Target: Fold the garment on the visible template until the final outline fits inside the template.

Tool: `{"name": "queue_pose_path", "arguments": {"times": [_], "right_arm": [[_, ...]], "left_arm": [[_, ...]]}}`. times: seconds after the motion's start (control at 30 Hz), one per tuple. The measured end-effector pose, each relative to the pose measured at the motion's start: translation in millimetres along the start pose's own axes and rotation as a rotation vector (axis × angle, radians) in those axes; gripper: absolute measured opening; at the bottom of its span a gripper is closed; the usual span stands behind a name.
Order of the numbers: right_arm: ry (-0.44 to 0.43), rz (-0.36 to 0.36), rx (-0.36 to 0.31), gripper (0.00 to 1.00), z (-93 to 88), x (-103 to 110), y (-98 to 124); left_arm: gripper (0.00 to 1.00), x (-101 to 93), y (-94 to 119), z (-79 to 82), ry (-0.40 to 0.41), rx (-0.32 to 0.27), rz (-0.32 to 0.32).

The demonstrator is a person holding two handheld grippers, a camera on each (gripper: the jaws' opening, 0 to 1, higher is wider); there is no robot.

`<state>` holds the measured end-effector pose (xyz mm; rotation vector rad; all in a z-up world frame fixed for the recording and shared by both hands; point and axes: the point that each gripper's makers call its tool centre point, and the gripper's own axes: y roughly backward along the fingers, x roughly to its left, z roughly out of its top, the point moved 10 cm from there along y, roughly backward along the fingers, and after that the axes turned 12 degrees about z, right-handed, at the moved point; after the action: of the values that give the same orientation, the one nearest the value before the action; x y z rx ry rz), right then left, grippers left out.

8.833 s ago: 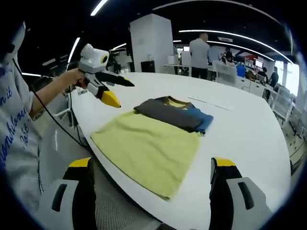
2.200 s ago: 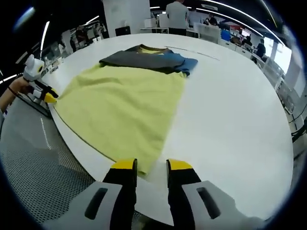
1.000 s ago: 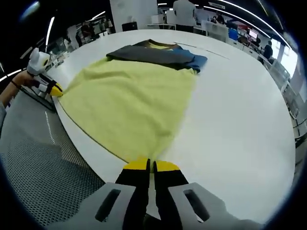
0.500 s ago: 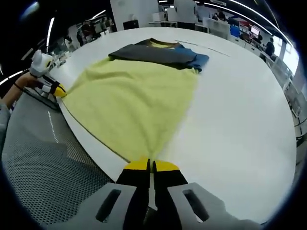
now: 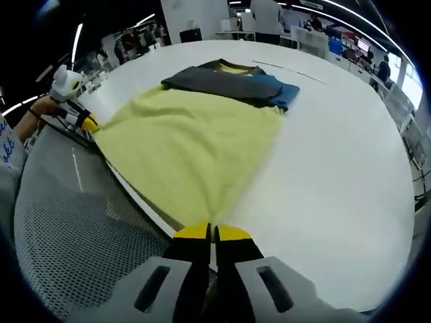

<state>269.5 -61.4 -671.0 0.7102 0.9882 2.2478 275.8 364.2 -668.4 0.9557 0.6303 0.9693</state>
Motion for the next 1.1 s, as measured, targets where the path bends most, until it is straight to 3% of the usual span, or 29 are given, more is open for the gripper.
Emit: {"name": "queue_pose_path", "arguments": {"times": [0.47, 0.7, 0.87, 1.1], "right_arm": [[0.039, -0.021, -0.03, 0.03, 3.8, 12.1, 25.4], [0.058, -0.031, -0.056, 0.03, 5.4, 14.4, 38.1], [0.065, -0.037, -0.109, 0.03, 11.6, 17.1, 49.0], [0.065, -0.036, -0.178, 0.03, 18.6, 21.8, 60.7]], "left_arm": [[0.0, -14.8, 26.8, 2.4, -0.03, -0.05, -0.025], [0.0, -18.3, 46.0, 4.6, -0.008, -0.139, -0.047], [0.0, -12.3, 57.1, 8.9, 0.042, -0.214, -0.046], [0.0, -13.2, 68.2, 13.7, 0.036, -0.275, -0.044]]}}
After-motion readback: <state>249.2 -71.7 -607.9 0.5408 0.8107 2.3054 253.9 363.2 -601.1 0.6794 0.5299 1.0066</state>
